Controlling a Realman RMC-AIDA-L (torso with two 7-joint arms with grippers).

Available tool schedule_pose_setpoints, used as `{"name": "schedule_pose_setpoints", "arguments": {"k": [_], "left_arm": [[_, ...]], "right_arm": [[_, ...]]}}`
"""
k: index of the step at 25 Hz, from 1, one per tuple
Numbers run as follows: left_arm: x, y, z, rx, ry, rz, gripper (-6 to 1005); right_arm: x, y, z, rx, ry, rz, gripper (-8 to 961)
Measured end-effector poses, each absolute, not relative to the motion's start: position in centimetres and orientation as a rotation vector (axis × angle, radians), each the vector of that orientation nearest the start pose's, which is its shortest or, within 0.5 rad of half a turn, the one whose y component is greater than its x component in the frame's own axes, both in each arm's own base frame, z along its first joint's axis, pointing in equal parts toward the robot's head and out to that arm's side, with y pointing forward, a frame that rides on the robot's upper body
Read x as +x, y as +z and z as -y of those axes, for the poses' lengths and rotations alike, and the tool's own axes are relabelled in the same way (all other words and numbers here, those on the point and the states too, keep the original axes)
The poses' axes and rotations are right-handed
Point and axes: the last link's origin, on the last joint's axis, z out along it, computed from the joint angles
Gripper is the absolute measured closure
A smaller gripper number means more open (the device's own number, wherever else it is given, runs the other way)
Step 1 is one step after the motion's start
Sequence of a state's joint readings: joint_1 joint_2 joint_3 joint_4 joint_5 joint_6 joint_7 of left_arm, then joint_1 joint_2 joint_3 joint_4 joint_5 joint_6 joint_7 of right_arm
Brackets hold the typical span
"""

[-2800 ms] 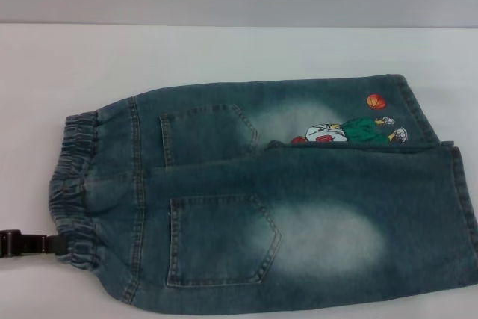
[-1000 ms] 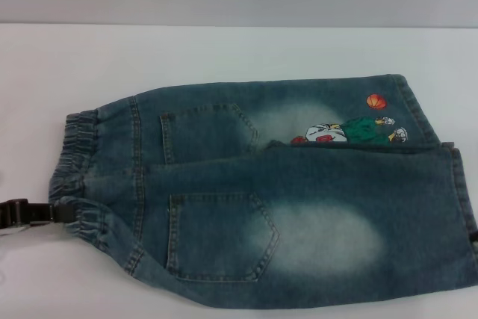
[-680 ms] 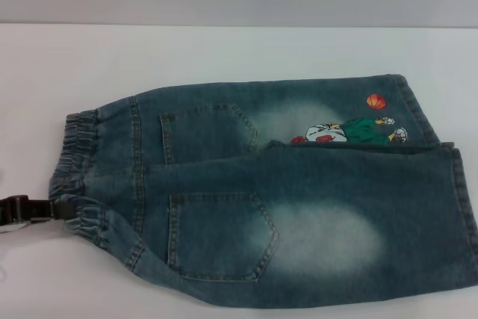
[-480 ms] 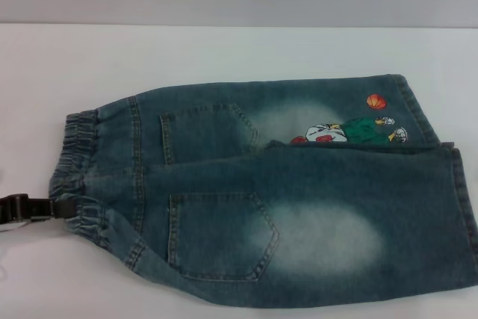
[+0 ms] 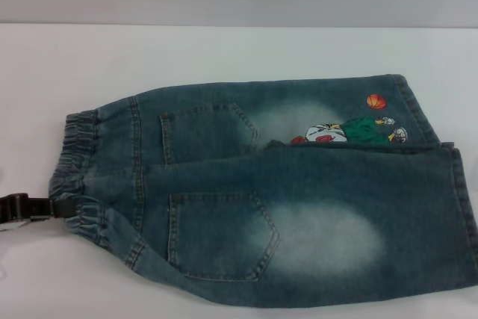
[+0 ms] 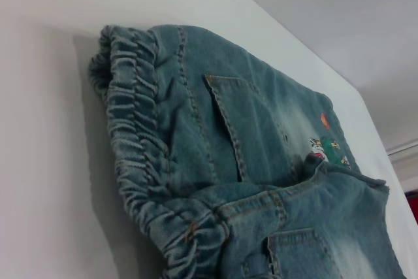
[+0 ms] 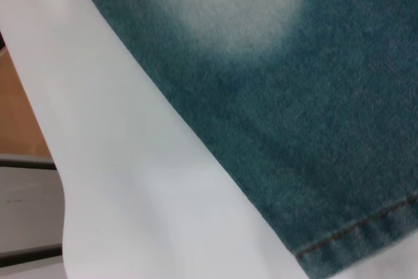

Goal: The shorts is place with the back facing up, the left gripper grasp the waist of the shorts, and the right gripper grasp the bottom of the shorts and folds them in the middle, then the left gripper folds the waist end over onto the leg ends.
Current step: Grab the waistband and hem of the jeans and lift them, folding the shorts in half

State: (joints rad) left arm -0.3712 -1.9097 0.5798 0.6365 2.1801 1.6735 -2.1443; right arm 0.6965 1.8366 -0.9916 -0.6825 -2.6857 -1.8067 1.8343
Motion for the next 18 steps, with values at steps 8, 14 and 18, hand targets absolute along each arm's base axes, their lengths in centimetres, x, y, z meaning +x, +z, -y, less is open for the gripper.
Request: {"name": "schedule_pose_setpoints", "arguments": {"k": [8,14,18], "left_arm": [[-35.3,6.6,-27.2,-2.269,-0.569,1.858,909],[-35.3,6.6,-27.3,-2.268,-0.571,1.858,904],[-35.3,6.7,-27.3,-2.267,-0.572,1.858,901]], "right_arm": [[31.0,6.6,-32.0,-2.992,-0.814,-1.02,402],[31.0,6.4,-32.2,-2.973,-0.844,-1.012,402],[30.8,6.2,-32.4,-2.973,-0.838,-0.996,401]]}}
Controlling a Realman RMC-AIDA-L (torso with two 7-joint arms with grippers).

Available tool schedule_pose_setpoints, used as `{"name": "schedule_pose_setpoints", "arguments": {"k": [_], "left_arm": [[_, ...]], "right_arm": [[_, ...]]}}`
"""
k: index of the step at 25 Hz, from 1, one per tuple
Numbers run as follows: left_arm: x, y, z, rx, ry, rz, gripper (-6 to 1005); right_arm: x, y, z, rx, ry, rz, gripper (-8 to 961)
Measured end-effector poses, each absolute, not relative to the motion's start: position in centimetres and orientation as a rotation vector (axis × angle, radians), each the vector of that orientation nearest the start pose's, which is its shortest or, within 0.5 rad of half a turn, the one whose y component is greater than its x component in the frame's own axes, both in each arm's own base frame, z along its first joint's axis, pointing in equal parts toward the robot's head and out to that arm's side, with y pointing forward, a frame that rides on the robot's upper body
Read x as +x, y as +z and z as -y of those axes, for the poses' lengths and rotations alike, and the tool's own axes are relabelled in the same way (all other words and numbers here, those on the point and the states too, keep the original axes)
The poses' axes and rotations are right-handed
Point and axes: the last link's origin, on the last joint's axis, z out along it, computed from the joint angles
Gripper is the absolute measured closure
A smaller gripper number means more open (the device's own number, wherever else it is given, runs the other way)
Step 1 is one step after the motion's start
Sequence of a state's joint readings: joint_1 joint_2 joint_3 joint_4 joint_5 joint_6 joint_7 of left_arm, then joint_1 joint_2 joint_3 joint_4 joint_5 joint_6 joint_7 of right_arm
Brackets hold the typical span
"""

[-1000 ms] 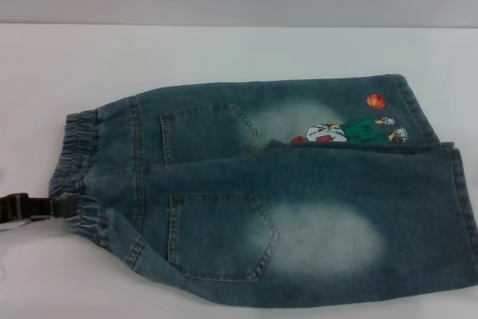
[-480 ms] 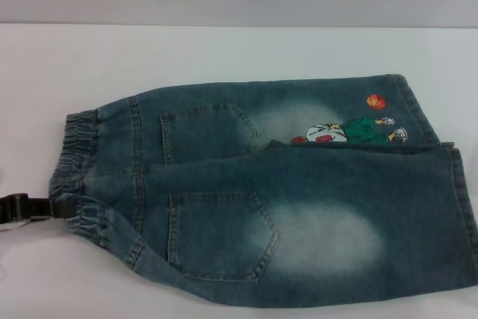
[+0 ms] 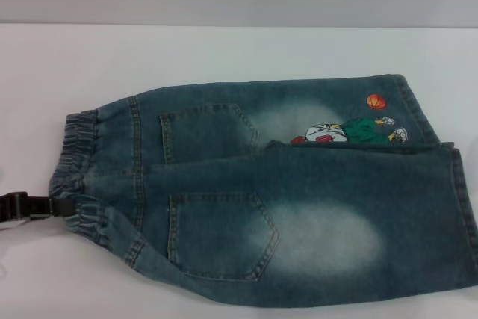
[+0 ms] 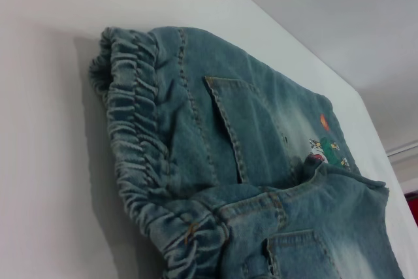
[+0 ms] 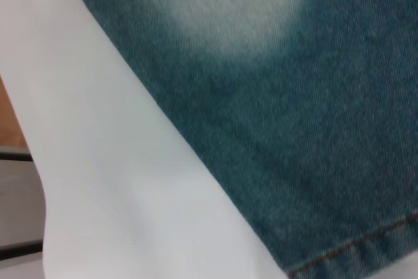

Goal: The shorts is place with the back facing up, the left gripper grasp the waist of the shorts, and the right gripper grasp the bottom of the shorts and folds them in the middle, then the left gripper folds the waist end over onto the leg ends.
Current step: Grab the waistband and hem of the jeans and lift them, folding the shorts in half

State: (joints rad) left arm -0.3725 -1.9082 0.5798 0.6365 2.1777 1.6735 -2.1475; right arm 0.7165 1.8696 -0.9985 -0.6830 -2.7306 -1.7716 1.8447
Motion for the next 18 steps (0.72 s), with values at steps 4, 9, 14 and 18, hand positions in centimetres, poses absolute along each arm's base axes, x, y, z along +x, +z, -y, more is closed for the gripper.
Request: {"name": "schedule_pose_setpoints", "arguments": {"k": [4,9,14,18], "left_arm": [[-35.3,6.7,-27.4,-2.268,-0.573,1.858,898],[-35.2,6.7,-27.4,-2.268,-0.572,1.858,894],[-35.3,6.6,-27.3,-2.267,-0.564,1.86,890],[-35.3,6.6,-27.4,-2.265,-0.562,1.858,886]], "right_arm": [[30.2,5.5,-32.6,-2.988,-0.827,-0.972,407],[29.7,4.9,-32.8,-3.005,-0.81,-0.948,423],[29.1,4.8,-33.2,-3.01,-0.788,-0.912,438],[28.6,4.7,-33.4,-3.015,-0.78,-0.884,450]]}}
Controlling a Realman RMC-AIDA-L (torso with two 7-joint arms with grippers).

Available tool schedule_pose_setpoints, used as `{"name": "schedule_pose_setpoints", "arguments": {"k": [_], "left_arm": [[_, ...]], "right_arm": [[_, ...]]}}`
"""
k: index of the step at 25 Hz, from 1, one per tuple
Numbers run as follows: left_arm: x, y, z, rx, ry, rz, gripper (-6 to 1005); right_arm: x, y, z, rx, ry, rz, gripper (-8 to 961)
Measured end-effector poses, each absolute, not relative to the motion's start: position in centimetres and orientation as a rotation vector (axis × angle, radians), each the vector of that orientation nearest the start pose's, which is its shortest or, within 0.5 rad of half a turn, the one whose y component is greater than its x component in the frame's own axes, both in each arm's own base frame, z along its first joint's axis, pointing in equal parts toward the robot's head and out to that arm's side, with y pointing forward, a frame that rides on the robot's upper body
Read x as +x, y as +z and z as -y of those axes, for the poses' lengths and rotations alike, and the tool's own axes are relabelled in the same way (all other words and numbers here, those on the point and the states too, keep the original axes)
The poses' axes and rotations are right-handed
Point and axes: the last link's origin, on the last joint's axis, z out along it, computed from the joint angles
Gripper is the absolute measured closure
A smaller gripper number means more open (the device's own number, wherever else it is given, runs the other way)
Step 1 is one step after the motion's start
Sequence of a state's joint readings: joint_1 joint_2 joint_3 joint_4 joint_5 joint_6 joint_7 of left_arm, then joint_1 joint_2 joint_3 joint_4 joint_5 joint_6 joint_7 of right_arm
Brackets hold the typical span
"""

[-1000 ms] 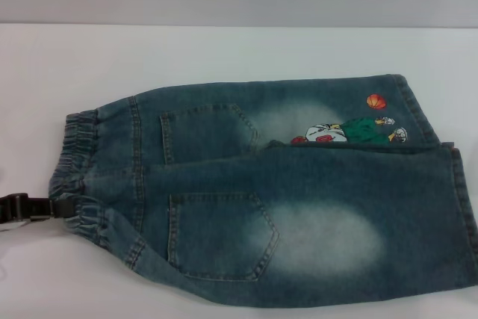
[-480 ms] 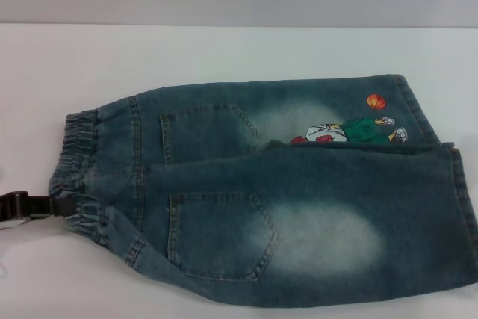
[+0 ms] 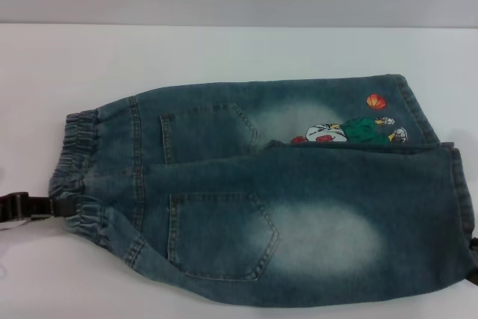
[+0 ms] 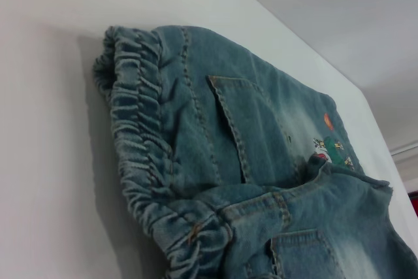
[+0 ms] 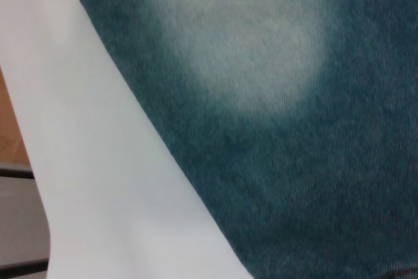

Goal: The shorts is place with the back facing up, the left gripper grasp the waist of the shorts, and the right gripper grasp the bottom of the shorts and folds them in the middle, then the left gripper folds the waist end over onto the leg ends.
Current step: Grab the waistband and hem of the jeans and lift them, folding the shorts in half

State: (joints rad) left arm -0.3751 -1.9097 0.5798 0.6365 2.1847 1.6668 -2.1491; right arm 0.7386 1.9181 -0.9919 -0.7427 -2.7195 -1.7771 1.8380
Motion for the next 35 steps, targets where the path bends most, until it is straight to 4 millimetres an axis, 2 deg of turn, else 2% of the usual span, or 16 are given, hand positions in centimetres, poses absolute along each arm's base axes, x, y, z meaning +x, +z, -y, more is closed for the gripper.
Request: {"name": "schedule_pose_setpoints", "arguments": {"k": [11,14,19,23,27,35], "left_arm": [[-35.3,6.5,-27.4,-2.265,-0.564,1.858,877],[-35.3,6.5,-27.4,-2.265,-0.565,1.858,875],[-35.3,6.5,-27.5,-2.264,-0.57,1.856,871],[-35.2,6.6,-27.5,-2.261,-0.576,1.859,868],[-34.9,6.6,-27.5,-2.261,-0.636,1.865,864],[-33.3,7.1,-27.7,-2.255,-0.887,1.891,858]], "right_arm": [[27.9,3.8,-33.2,-3.059,-0.788,-0.817,484],[27.9,3.8,-33.3,-3.058,-0.788,-0.809,715],[28.0,3.8,-33.3,-3.063,-0.788,-0.794,935],[28.0,4.0,-33.4,-3.064,-0.755,-0.761,943],[27.6,4.4,-33.9,-3.059,-0.623,-0.709,947],[28.1,6.9,-36.0,-2.856,-0.119,-0.568,946]]}}
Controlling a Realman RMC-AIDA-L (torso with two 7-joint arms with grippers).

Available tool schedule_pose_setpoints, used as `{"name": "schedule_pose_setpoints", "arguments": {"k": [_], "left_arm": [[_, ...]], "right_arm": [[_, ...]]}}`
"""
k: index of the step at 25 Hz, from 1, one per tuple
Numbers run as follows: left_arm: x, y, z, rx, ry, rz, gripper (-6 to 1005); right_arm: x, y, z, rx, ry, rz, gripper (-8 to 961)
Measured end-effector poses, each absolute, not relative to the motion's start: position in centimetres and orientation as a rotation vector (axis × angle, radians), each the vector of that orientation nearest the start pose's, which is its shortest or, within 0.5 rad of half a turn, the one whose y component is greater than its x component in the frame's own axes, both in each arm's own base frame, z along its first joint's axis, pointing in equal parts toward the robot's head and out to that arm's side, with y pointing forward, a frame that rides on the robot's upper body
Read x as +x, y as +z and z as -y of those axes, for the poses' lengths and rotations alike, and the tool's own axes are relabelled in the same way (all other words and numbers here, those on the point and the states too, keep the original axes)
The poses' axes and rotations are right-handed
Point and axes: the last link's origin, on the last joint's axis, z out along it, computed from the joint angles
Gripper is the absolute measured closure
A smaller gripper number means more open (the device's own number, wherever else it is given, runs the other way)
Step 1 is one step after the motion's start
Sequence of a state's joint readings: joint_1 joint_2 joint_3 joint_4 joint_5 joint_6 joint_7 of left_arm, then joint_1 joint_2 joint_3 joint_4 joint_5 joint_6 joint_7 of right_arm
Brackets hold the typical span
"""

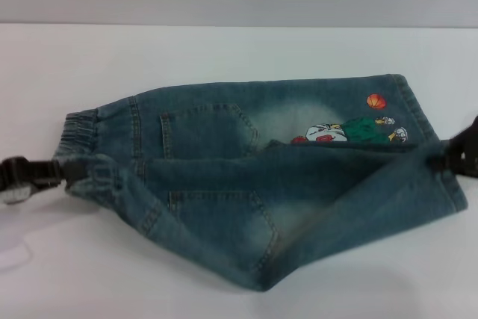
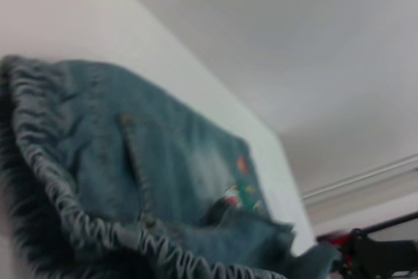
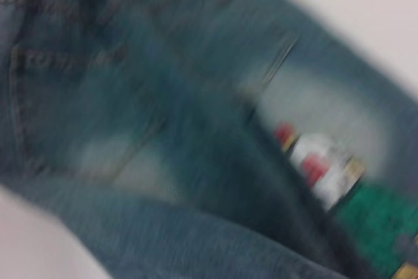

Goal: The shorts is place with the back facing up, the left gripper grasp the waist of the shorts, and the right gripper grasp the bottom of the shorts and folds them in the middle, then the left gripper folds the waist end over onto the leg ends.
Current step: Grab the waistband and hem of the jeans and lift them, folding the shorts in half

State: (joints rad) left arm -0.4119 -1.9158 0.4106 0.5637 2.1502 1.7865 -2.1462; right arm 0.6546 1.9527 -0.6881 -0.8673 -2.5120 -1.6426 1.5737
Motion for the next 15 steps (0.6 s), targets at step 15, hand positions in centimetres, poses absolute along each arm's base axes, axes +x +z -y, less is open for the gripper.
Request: {"name": "schedule_pose_setpoints", "arguments": {"k": [15], "left_arm": [[-32.3,8.9,-30.4,-2.049,-1.181,1.845,846]], "right_arm": [[29.0,7.8,-37.1,-2.537,0.417,-0.444,940]]}}
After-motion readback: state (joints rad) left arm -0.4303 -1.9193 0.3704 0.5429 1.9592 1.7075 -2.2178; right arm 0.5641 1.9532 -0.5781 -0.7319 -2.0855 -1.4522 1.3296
